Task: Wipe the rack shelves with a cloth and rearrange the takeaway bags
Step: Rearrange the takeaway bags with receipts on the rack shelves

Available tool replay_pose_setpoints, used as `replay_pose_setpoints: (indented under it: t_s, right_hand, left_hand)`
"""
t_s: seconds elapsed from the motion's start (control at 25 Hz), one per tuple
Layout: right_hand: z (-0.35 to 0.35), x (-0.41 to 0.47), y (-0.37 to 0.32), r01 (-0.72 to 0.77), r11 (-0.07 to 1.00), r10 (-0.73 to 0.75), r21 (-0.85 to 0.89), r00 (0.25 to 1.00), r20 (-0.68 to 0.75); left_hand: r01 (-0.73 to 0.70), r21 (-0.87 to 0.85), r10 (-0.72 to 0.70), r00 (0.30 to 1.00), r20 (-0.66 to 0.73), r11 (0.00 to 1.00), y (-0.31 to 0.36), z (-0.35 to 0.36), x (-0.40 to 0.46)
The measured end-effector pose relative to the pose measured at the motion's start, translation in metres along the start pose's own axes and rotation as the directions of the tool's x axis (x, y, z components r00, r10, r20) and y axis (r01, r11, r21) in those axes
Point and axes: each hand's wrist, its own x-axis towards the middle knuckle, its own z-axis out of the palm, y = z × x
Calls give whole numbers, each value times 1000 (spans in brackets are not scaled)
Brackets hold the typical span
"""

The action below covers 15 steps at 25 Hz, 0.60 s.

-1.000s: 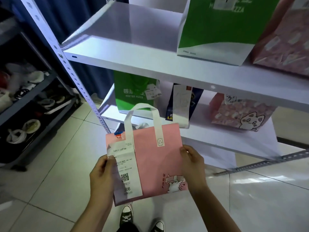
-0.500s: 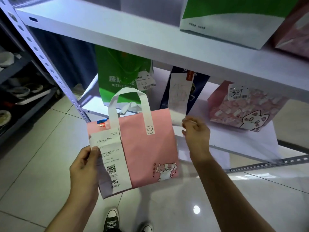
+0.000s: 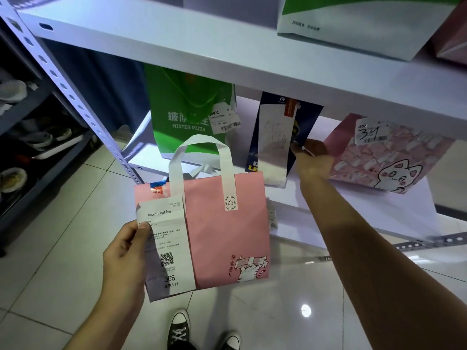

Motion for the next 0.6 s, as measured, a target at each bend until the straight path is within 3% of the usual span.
replay_pose_setpoints:
  t_s: [0.28,0.44,0.6]
  right_hand:
    - [-32,-34,26,305,948,-290,-90,946,148]
    - [-59,-67,22,358,926,-335,-117,925,180]
    - [-76,-106,7,313,947,-288,-69,926,245]
  left_hand:
    - [-22,12,22,1000,15,1000,12,-19,-15]
    - [-6,20,6,1000,6,1000,31,-40,-36]
    - [-21,37,22,1000,-7,999,52,-64,-55]
